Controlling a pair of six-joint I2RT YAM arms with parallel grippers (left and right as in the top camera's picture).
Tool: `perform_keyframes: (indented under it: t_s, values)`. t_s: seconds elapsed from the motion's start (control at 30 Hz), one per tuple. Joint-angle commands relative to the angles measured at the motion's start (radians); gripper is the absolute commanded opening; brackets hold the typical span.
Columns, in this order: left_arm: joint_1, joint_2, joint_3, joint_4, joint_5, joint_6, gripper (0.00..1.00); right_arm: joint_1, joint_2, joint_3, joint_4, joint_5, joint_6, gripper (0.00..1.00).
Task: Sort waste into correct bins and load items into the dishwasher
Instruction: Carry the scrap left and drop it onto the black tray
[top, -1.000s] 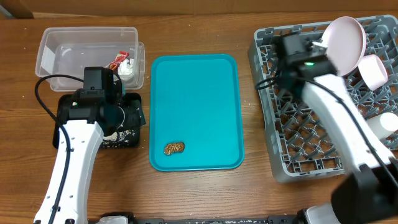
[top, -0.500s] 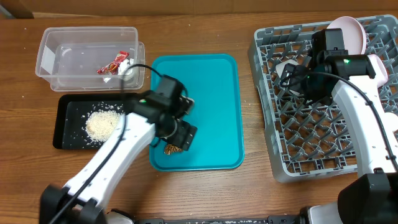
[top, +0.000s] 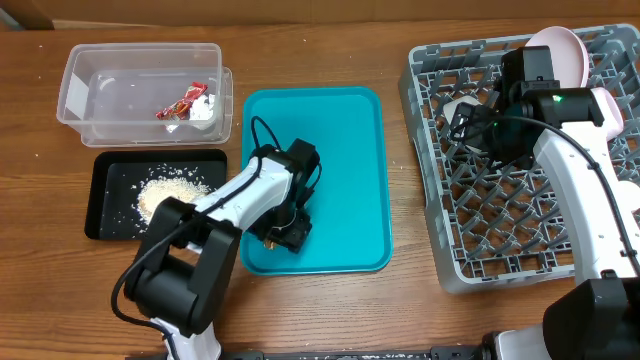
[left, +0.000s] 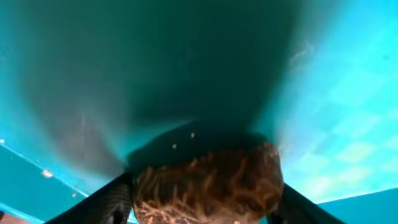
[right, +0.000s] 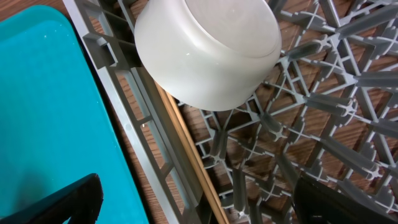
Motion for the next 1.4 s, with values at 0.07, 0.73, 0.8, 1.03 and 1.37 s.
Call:
perform_keyframes:
  t_s: [0.07, 0.73, 0.8, 1.03, 1.37]
  values:
    - [-0.001, 0.016, -0.004, 0.008, -0.01, -0.012, 0.31, -0.002, -0.004, 0.012, 0.002, -0.009, -0.007, 1.0]
    - [0.485, -0.27, 0.183, -0.048, -0.106, -0.215, 0.04, -0.002, -0.004, 0.012, 0.002, -0.009, -0.008, 1.0]
    - [0.593, -0.261, 0.17, -0.024, -0.106, -0.225, 0.04, -0.002, -0.004, 0.012, 0.002, -0.009, -0.007, 1.0]
    - [0.883, -0.179, 0.098, 0.109, -0.102, -0.278, 0.04, -0.002, -0.004, 0.012, 0.002, -0.009, -0.007, 1.0]
    - [0.936, -0.008, 0.092, 0.222, -0.16, -0.289, 0.08, -0.002, -0.004, 0.012, 0.002, -0.009, -0.008, 1.0]
